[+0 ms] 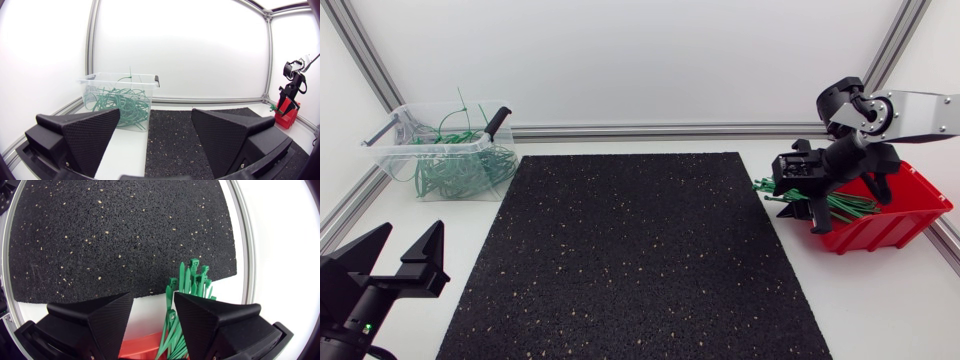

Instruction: Take a green cable tie from the red box, thread the tail through the head to close it, then place it in the transparent bin on the left.

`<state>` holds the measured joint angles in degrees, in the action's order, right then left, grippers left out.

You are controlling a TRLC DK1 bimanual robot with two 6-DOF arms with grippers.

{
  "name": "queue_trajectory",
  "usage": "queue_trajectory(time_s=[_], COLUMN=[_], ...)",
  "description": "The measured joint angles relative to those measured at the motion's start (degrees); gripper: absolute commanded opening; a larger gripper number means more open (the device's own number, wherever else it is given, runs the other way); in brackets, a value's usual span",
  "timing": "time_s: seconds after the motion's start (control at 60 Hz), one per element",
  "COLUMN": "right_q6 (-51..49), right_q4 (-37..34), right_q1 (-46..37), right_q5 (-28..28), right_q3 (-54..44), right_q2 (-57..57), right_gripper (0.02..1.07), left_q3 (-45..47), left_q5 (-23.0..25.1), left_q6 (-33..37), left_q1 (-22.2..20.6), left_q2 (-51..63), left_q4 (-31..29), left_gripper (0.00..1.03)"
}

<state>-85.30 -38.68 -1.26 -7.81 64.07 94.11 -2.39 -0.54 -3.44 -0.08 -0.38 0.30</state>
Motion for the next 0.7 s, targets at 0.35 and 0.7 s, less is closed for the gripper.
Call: queue_trajectory(time_s=[0.35,0.7], right_q6=[-0.02,-0.02], right_q4=[0.39,0.11], right_q1=[-0.31,-1.22], right_q5=[0.35,0.33], right_q3=[0.00,0.00], right_q2=[1.49,1.49], right_gripper=[0.35,0.26], left_q3=[0.00,0.00], left_q5=[0.00,0.00], left_q6=[0.00,0.00], left_q1=[0.00,0.00], left_q2=[0.00,0.00], left_q4=[0.02,0.00], left_gripper=[0.99,0.99])
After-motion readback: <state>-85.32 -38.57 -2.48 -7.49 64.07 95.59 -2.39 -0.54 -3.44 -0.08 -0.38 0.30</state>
